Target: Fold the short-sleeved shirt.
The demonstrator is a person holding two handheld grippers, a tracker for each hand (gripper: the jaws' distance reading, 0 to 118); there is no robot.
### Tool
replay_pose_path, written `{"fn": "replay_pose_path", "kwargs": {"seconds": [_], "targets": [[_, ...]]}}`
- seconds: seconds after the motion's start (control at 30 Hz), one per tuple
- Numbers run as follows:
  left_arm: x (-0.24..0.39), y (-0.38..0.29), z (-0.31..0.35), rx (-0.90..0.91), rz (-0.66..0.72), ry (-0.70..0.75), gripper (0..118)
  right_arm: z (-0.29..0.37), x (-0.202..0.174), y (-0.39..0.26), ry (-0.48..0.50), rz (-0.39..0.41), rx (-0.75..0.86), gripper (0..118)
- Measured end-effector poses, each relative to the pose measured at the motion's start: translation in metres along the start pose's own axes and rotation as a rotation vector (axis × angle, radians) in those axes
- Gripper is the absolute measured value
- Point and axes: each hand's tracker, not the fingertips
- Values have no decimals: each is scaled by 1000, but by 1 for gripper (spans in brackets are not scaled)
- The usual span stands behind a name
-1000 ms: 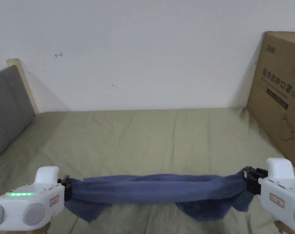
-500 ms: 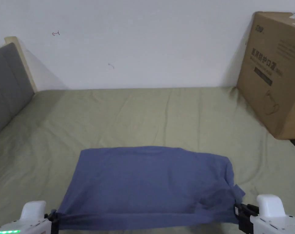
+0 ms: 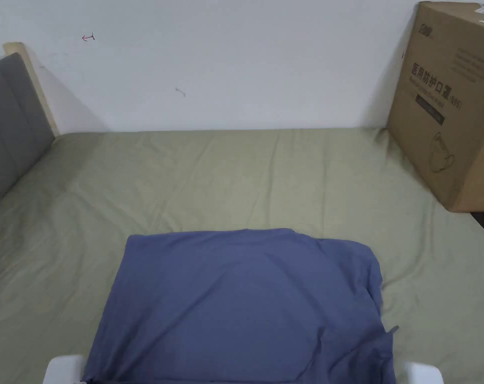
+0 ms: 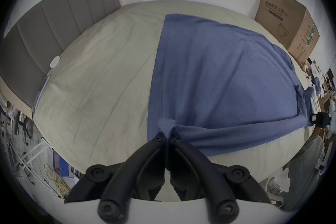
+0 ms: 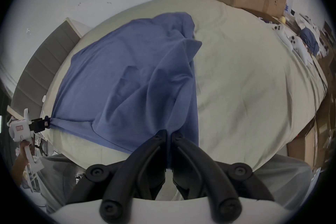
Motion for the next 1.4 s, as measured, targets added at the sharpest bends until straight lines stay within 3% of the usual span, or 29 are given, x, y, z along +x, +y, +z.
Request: {"fn": "replay_pose_path", "kwargs": {"seconds": [0.07, 0.1, 0.17, 0.2, 0.47, 0.67, 0.77, 0.8, 0.87, 0.9, 0.93, 0.97, 1.27, 1.4], "targets": [[1, 0, 4, -7, 16, 3, 10, 2, -2, 1, -3, -4, 9, 12], [1, 1, 6, -15, 27, -2, 30, 7, -5, 5, -4, -5, 11, 36], [0, 8, 10, -37, 78, 0, 83, 17, -9, 14, -35, 8, 34, 86], [1, 12, 14, -41, 99, 20, 101, 21, -10, 19, -43, 23, 51, 104], [35, 80, 99, 331, 26, -73, 102, 99, -35, 94, 16, 53, 392, 107], [61, 128, 155, 616, 40, -94, 101, 153, -73, 132, -50, 103, 672, 107], [71, 143, 165, 676, 3, -114, 92, 164, -87, 138, -53, 145, 753, 103], [75, 145, 168, 695, -10, -122, 77, 167, -91, 139, -55, 157, 771, 94], [81, 147, 168, 719, -28, -149, 44, 169, -98, 140, -72, 176, 796, 62], [83, 148, 167, 723, -29, -159, 12, 169, -101, 140, -85, 180, 806, 37], [87, 148, 166, 726, -31, -165, 0, 169, -104, 140, -87, 187, 811, 16], [89, 146, 164, 739, -23, -149, 0, 168, -106, 139, -86, 188, 816, 0], [87, 137, 154, 714, -17, -166, 0, 166, -109, 136, -73, 221, 822, 0], [69, 128, 139, 614, 25, -155, 0, 164, -109, 135, -67, 229, 812, 0]]}}
